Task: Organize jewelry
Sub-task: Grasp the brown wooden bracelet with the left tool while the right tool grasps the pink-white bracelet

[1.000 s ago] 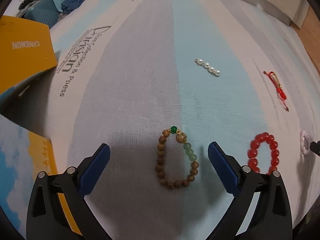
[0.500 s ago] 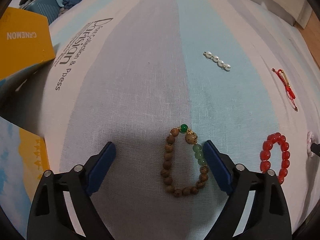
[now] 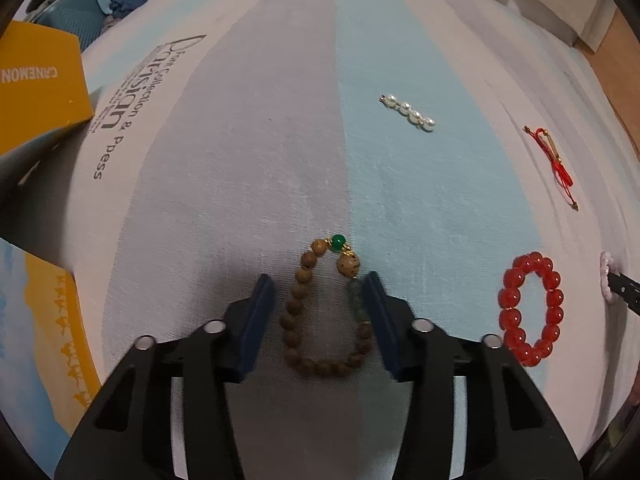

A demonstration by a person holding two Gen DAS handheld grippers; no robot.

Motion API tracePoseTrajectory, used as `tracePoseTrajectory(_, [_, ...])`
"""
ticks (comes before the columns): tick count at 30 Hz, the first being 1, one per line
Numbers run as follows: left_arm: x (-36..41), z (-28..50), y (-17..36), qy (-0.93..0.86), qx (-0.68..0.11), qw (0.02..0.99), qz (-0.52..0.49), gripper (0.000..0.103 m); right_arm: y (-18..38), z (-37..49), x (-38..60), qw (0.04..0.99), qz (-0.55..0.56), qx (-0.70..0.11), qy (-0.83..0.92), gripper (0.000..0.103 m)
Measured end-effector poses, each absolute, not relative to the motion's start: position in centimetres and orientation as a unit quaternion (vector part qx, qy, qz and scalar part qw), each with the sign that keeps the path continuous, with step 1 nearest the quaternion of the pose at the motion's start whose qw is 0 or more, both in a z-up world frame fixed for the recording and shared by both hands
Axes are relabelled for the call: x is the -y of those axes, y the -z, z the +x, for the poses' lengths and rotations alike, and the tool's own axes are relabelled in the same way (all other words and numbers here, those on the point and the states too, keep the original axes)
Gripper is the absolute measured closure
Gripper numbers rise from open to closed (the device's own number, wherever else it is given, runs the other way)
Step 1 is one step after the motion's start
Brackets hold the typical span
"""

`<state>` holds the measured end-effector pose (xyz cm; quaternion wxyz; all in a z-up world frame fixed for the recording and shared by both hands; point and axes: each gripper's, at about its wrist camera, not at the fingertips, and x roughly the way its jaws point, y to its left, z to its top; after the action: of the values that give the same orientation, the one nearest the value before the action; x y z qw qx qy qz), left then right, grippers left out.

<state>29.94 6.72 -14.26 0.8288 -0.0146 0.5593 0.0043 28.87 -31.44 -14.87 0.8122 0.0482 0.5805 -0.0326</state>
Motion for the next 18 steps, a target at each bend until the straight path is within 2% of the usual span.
tracePoseTrajectory(2, [-6.5, 29.9, 14.2, -0.002, -0.562, 0.827, -0.01, 0.072, 14.8, 28.5, 31.3, 0.812, 0.044, -0.581, 0.032, 0.083])
tracePoseTrajectory(4, [-6.3, 29.8, 14.1, 0.0, -0.563, 0.826, -0.008, 0.079, 14.6, 28.3, 31.1, 0.812, 0.039, -0.581, 0.029, 0.089])
tracePoseTrajectory(6, [-6.1, 29.6, 14.0, 0.0, -0.566, 0.825, -0.004, 0.092, 14.5, 28.1, 31.0, 0.813, 0.041, -0.58, 0.025, 0.093])
tracePoseTrajectory(9, [-6.1, 29.5, 13.7, 0.002, -0.566, 0.824, 0.0, 0.096, 14.2, 27.8, 30.9, 0.815, 0.046, -0.577, 0.023, 0.093])
tracePoseTrajectory(18, [-6.0, 29.1, 12.8, 0.006, -0.564, 0.826, 0.001, 0.096, 12.4, 26.9, 30.3, 0.83, 0.063, -0.554, 0.014, 0.093])
